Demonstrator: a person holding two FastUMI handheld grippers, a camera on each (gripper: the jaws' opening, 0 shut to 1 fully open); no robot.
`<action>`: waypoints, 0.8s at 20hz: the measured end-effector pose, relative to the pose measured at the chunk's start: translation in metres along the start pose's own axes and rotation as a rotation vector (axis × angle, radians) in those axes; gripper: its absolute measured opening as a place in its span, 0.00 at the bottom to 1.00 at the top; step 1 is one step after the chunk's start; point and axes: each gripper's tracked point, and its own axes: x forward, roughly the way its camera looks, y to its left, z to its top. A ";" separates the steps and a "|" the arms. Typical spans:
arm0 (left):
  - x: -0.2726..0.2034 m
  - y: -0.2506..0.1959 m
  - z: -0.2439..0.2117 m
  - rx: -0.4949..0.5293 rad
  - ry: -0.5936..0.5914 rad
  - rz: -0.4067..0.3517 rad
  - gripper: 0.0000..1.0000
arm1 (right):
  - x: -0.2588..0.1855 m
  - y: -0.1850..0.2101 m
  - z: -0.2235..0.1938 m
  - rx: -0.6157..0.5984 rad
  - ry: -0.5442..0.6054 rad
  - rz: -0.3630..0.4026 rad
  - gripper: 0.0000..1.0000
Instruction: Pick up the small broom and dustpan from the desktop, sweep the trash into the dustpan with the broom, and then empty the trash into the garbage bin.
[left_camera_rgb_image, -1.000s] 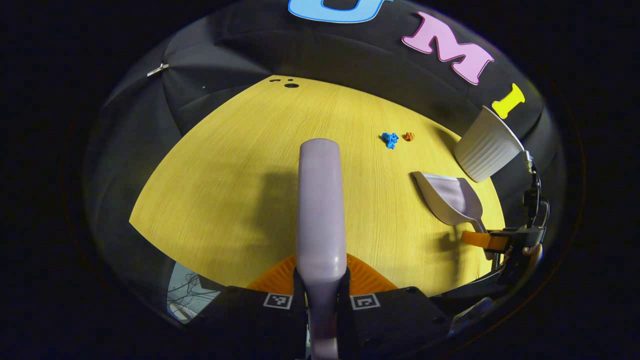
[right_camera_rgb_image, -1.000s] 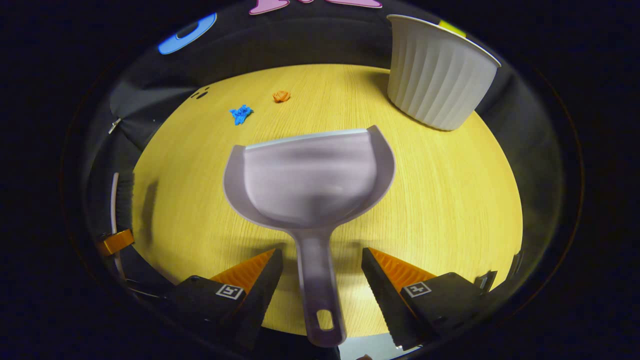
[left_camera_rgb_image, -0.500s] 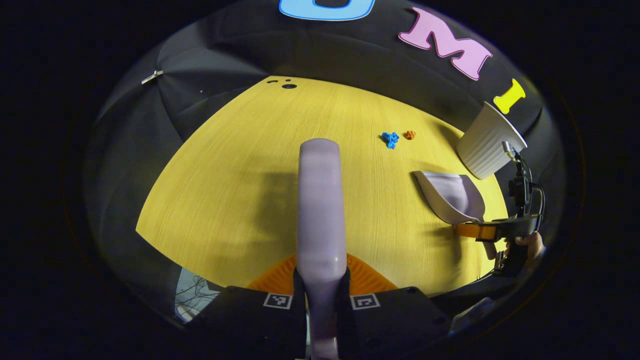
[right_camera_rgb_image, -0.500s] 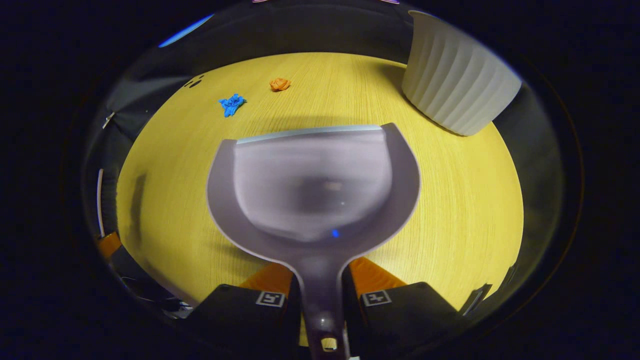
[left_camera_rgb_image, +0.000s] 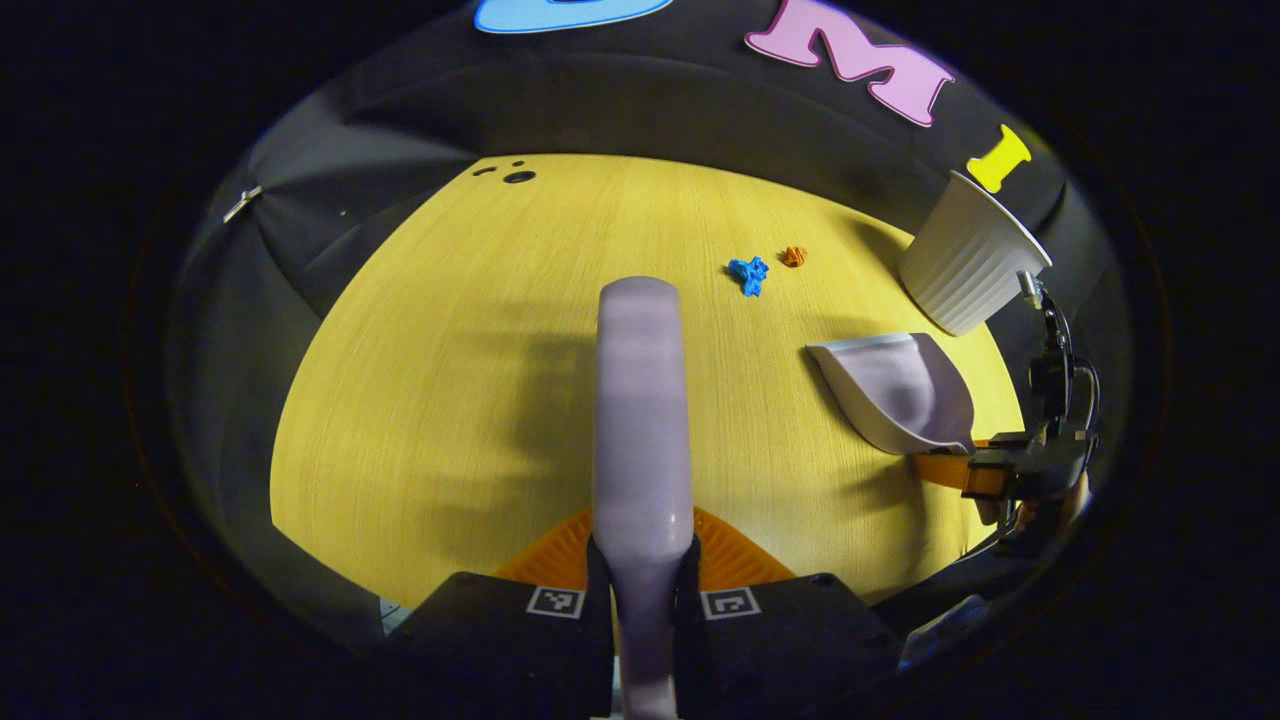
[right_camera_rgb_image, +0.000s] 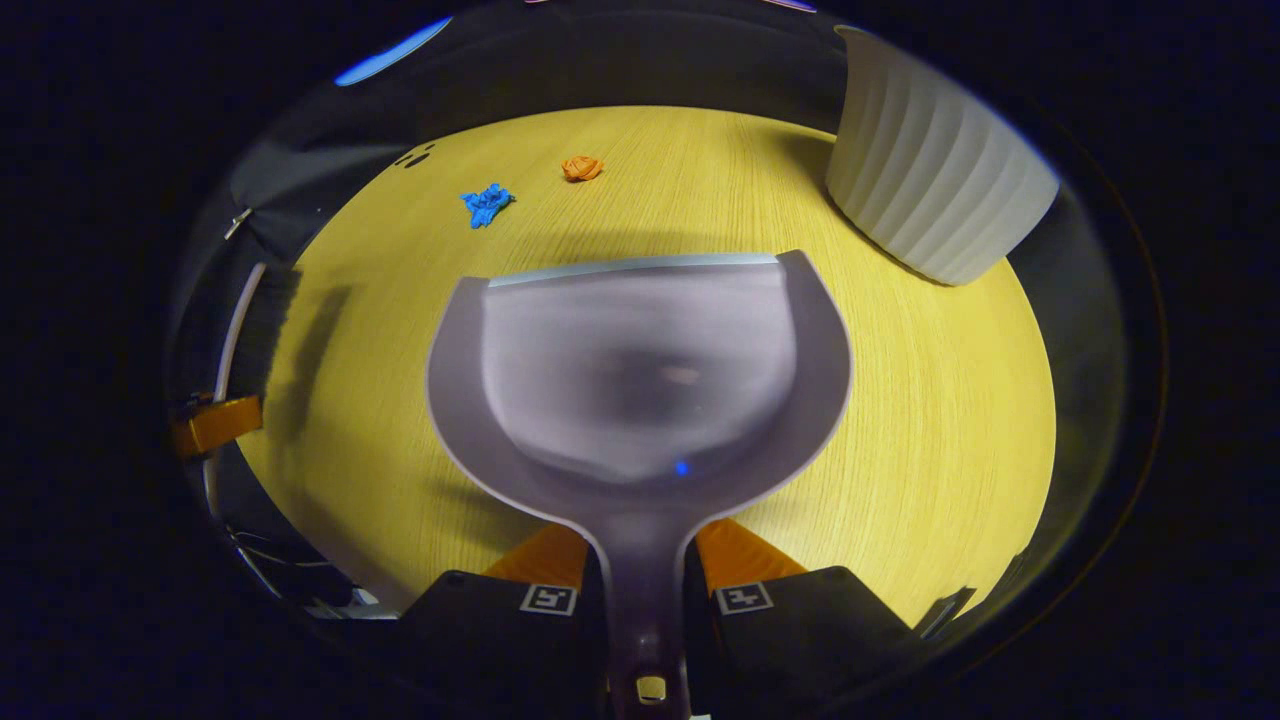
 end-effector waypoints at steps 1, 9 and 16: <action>0.007 0.001 0.009 0.014 0.011 0.008 0.28 | 0.000 -0.002 0.001 -0.016 0.000 0.001 0.35; 0.075 -0.008 0.102 0.143 0.081 0.023 0.28 | -0.010 -0.047 0.023 -0.147 -0.001 0.036 0.35; 0.143 -0.027 0.163 0.357 0.153 0.025 0.28 | -0.005 -0.067 0.048 -0.305 0.010 0.069 0.35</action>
